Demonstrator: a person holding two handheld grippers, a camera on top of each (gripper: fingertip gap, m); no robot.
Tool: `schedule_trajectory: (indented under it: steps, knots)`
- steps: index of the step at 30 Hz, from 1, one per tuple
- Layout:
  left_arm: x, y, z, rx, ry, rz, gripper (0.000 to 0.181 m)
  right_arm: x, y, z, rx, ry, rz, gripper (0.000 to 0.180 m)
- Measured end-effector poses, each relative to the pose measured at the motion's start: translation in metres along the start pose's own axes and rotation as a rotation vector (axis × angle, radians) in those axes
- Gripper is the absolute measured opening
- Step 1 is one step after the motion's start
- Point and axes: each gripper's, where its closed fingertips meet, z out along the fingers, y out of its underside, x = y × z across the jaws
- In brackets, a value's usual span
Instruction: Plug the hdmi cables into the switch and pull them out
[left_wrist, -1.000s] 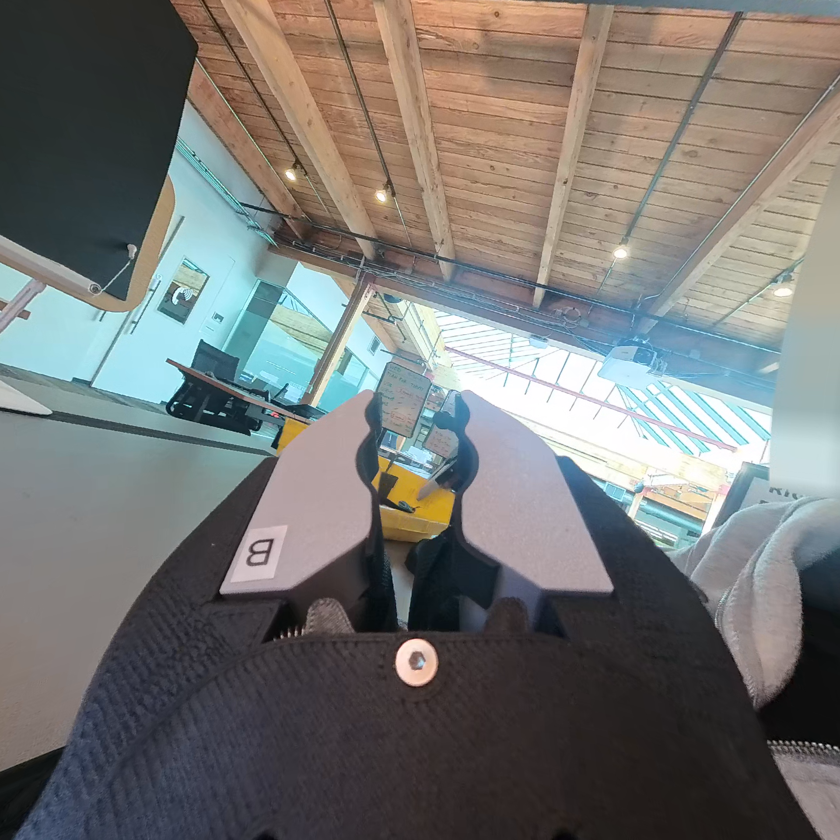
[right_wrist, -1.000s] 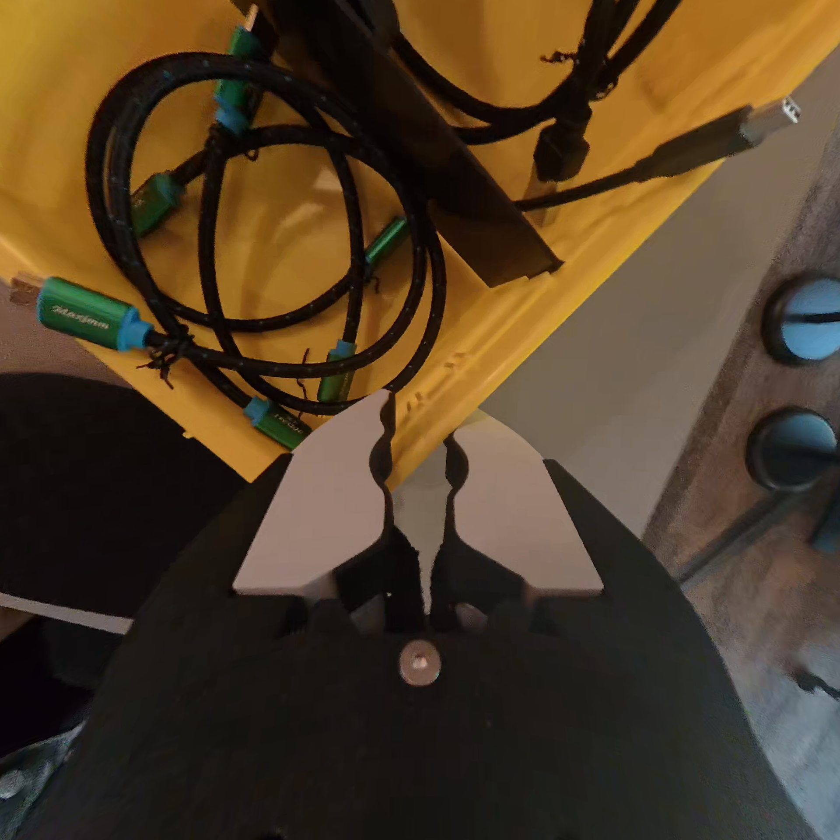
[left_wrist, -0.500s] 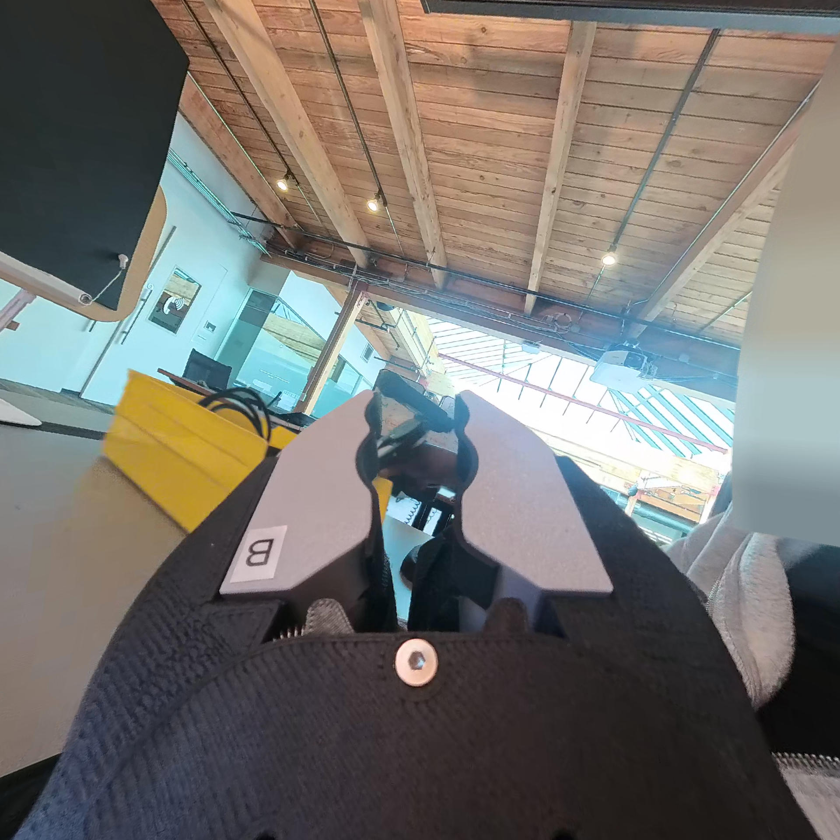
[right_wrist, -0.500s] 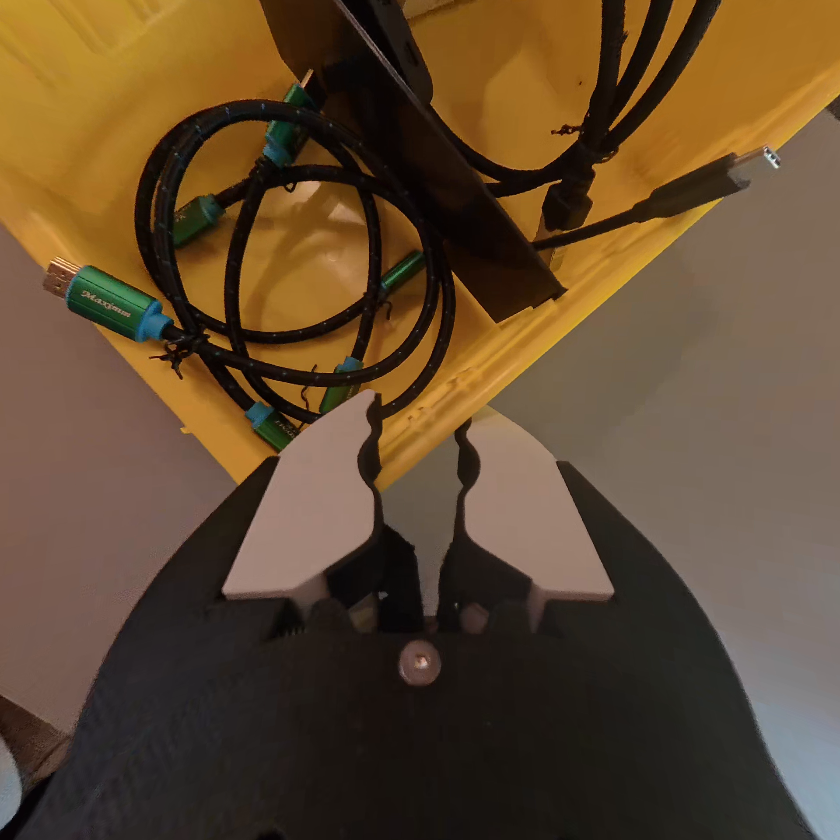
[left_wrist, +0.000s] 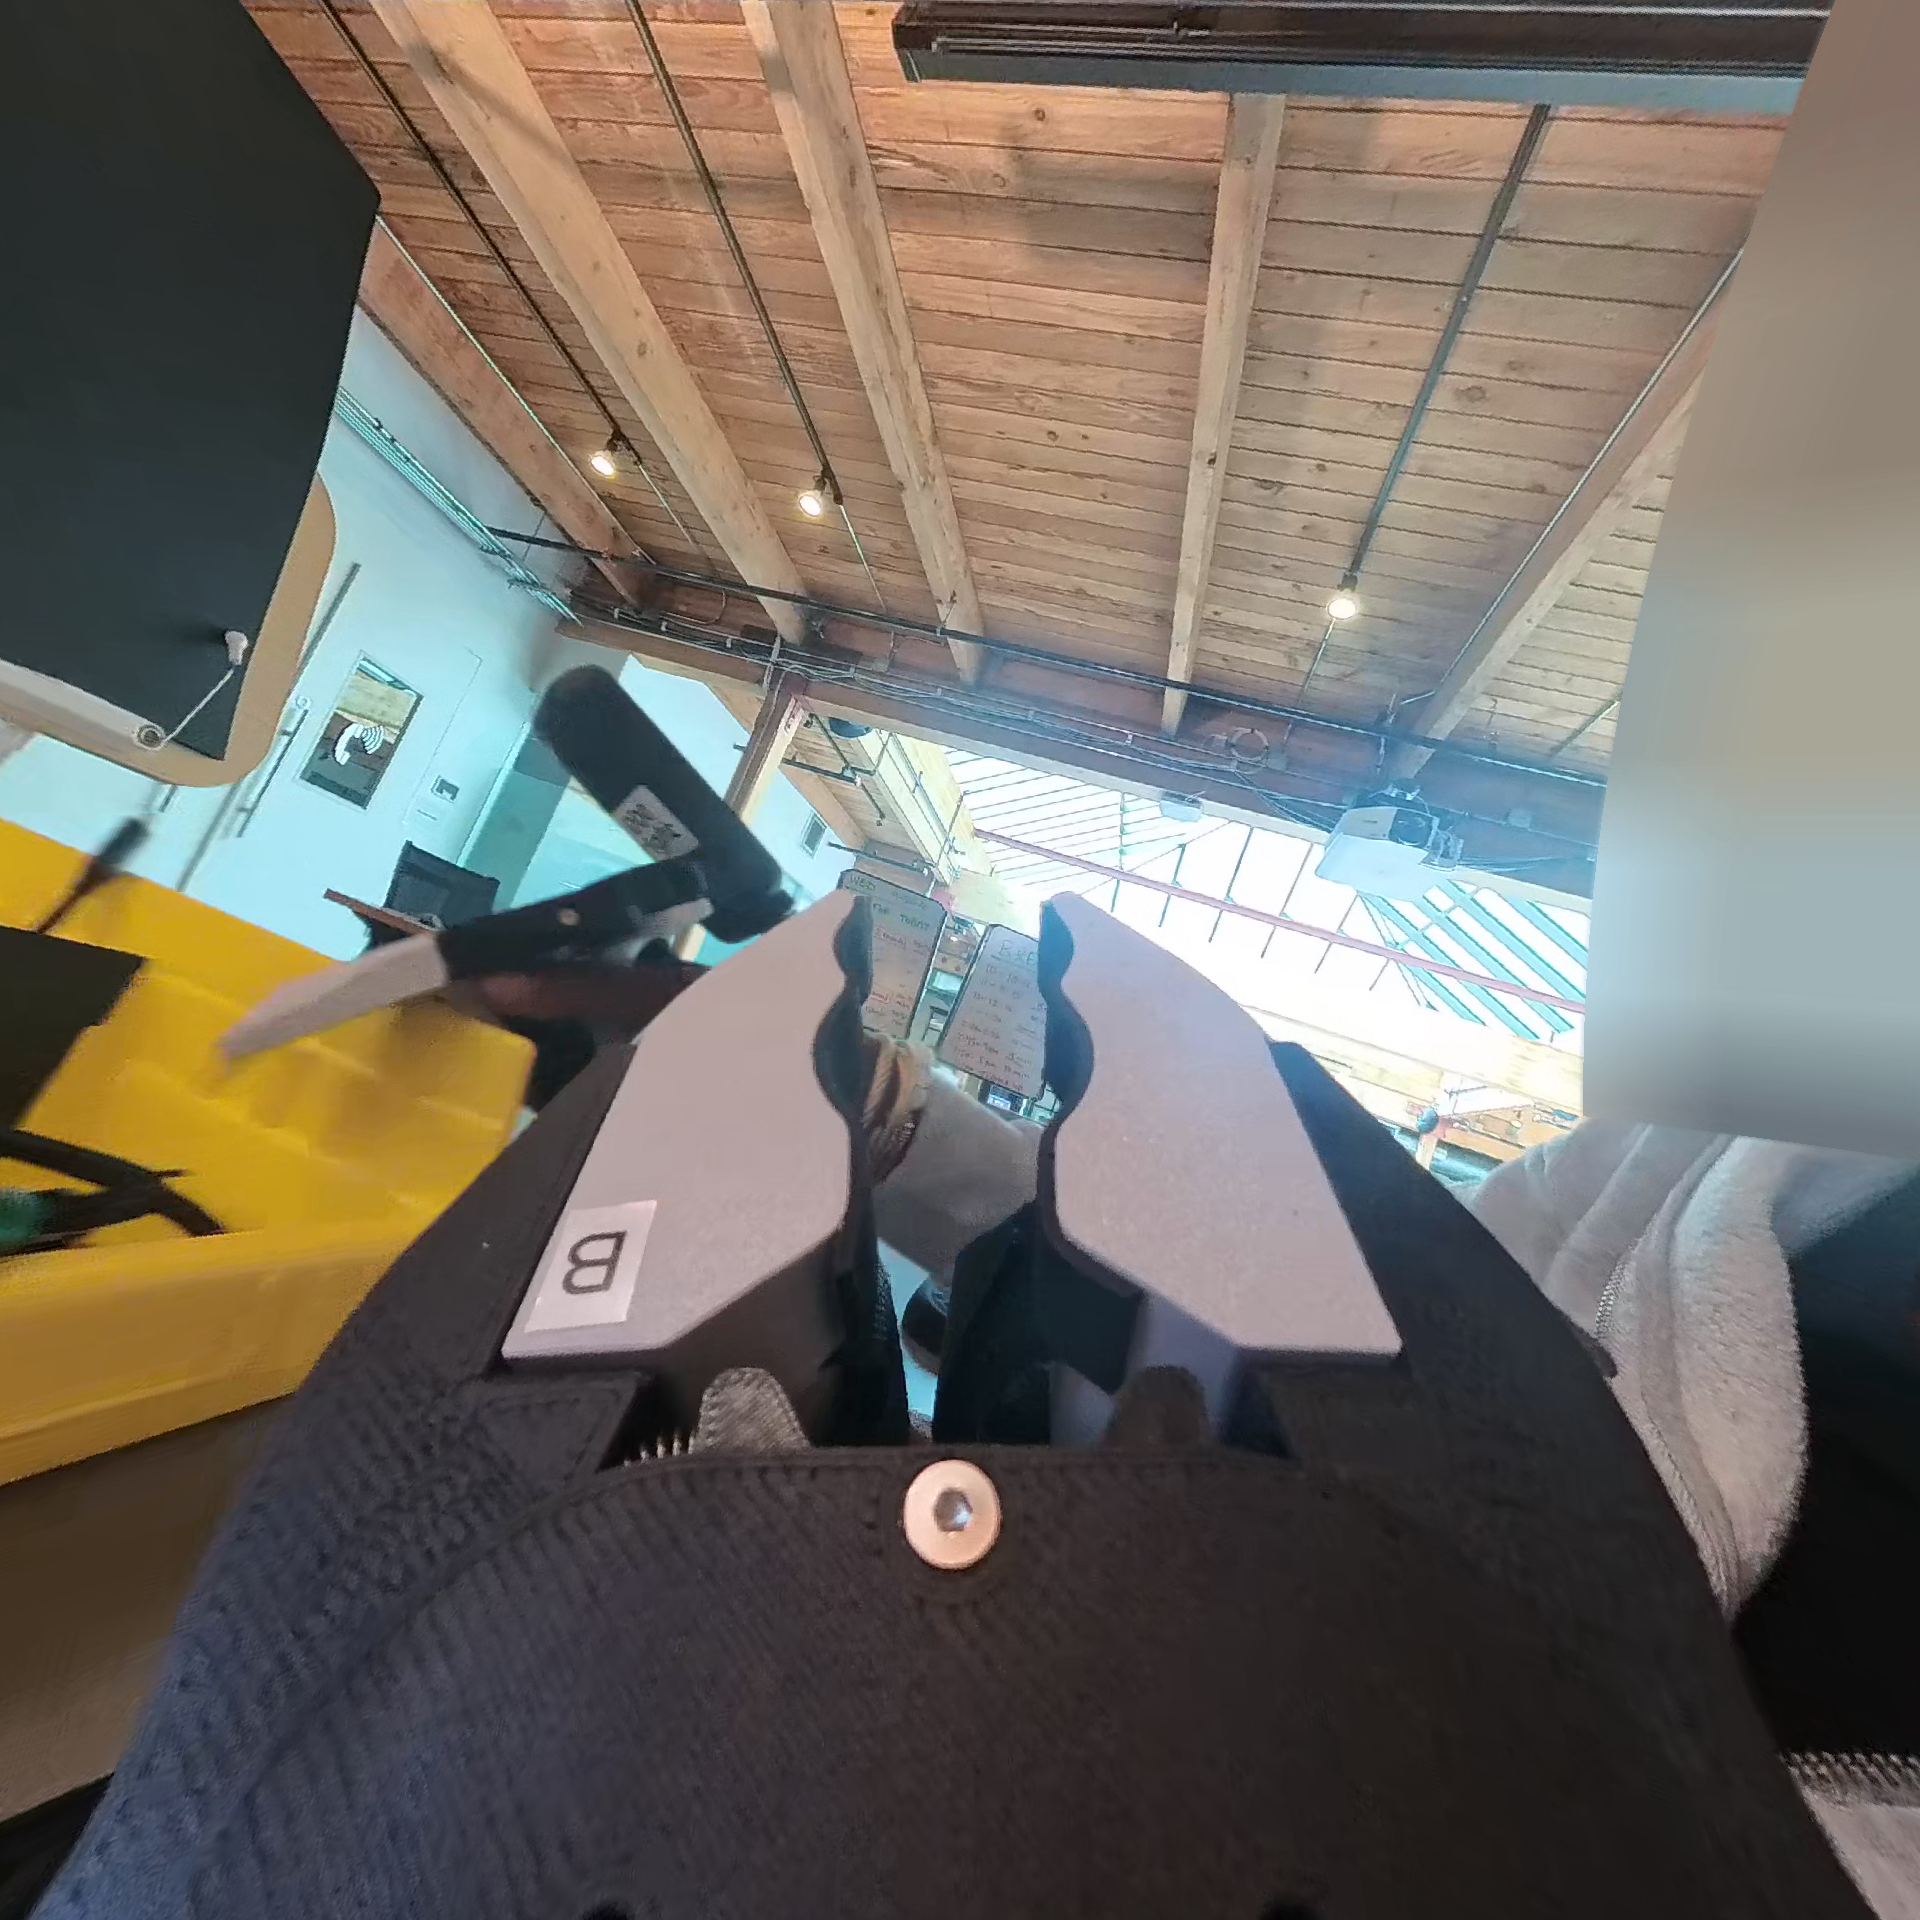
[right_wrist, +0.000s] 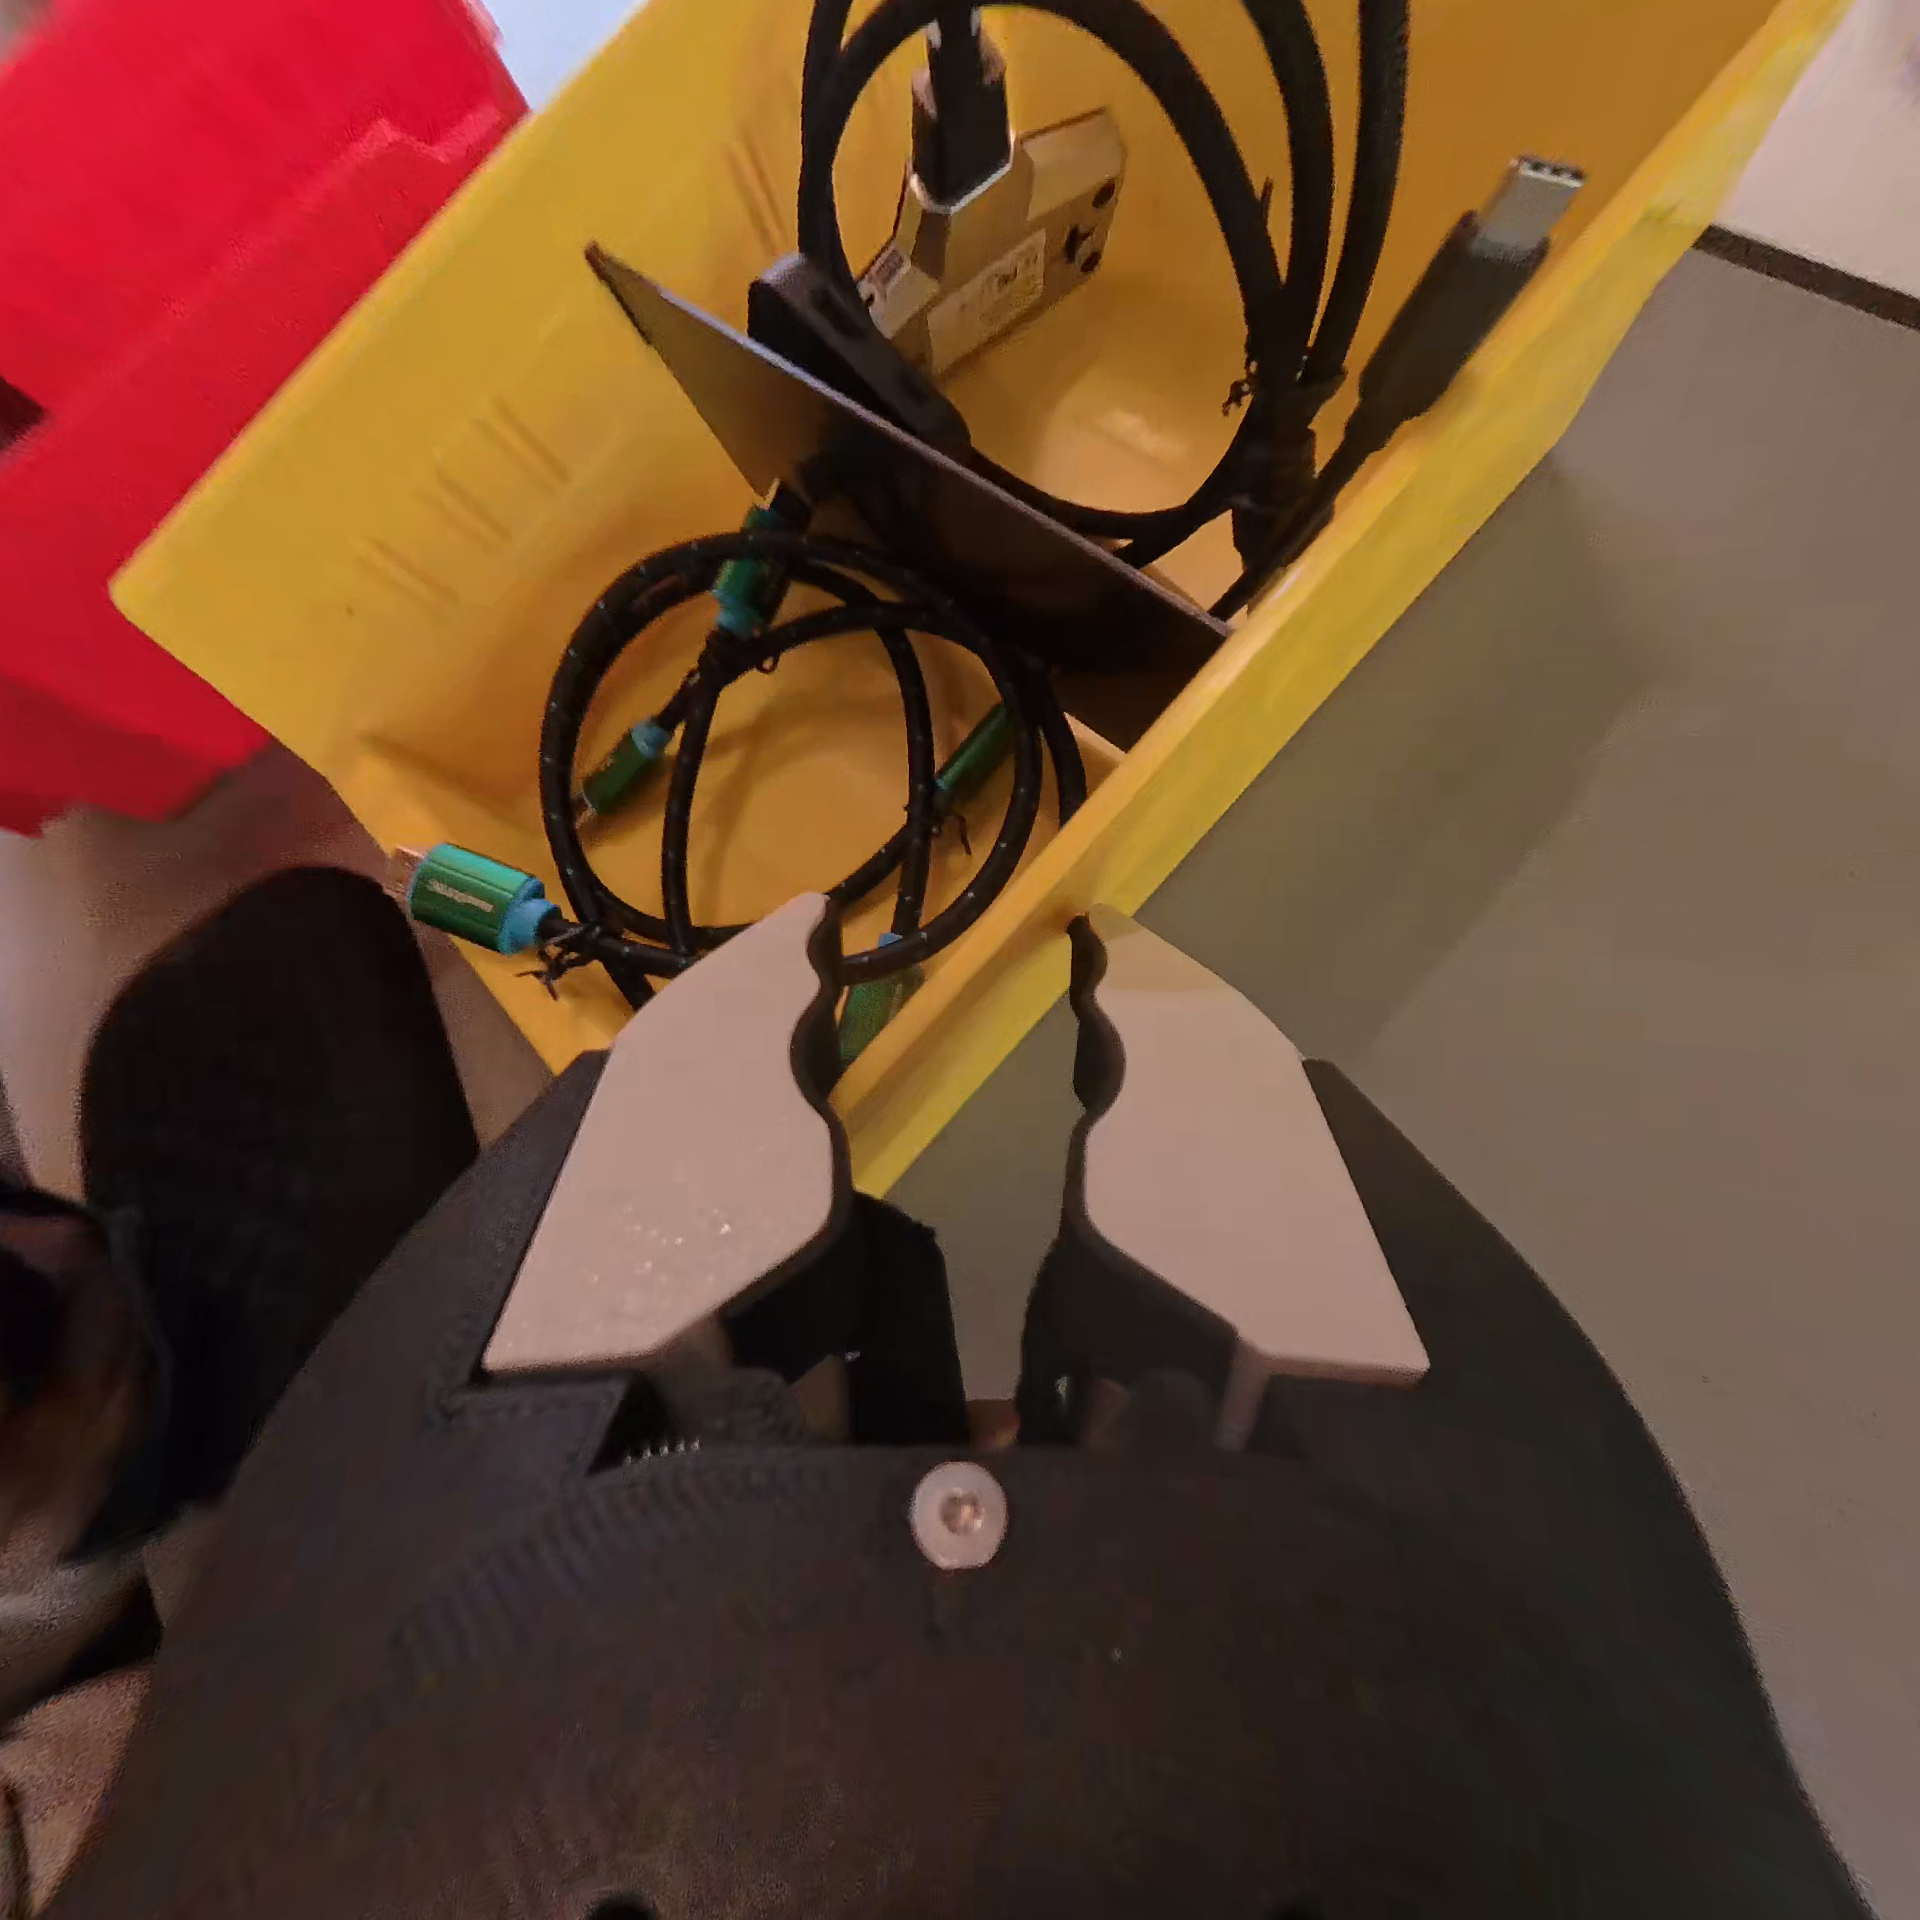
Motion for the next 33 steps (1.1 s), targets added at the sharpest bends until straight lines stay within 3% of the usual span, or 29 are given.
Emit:
schedule_trajectory:
  steps: [7, 19, 20, 21, 23, 25, 26, 30, 33]
  knots:
    - [0.002, 0.0, 0.0, -0.003, 0.009, 0.008, 0.029, -0.029, -0.035, 0.046, 0.084, -0.089, 0.04, 0.047]
    - [0.013, -0.002, -0.003, -0.002, 0.036, 0.061, 0.031, -0.041, -0.071, 0.087, 0.14, -0.168, 0.037, 0.053]
    - [0.015, -0.007, -0.004, -0.001, 0.036, 0.073, 0.032, -0.04, -0.075, 0.088, 0.173, -0.166, 0.035, 0.052]
    - [0.017, -0.015, -0.006, -0.007, 0.032, 0.093, 0.033, -0.037, -0.084, 0.083, 0.262, -0.135, 0.028, 0.04]
    - [0.024, -0.045, -0.015, -0.002, 0.005, 0.188, 0.035, -0.038, -0.113, 0.042, 0.62, -0.073, 0.009, 0.029]
    - [0.02, -0.087, -0.037, 0.023, -0.134, 0.345, 0.04, -0.061, -0.134, -0.014, 0.94, -0.076, -0.073, 0.032]
    - [0.012, -0.112, -0.055, 0.045, -0.253, 0.433, 0.043, -0.076, -0.138, -0.031, 1.006, -0.063, -0.135, 0.04]
    - [-0.022, -0.215, -0.175, 0.134, -0.925, 0.762, 0.052, -0.162, -0.128, -0.057, 1.086, -0.222, -0.281, 0.06]
    - [-0.048, -0.252, -0.266, 0.039, -1.324, 0.842, 0.055, -0.217, -0.101, -0.03, 1.016, -0.4, -0.232, 0.081]
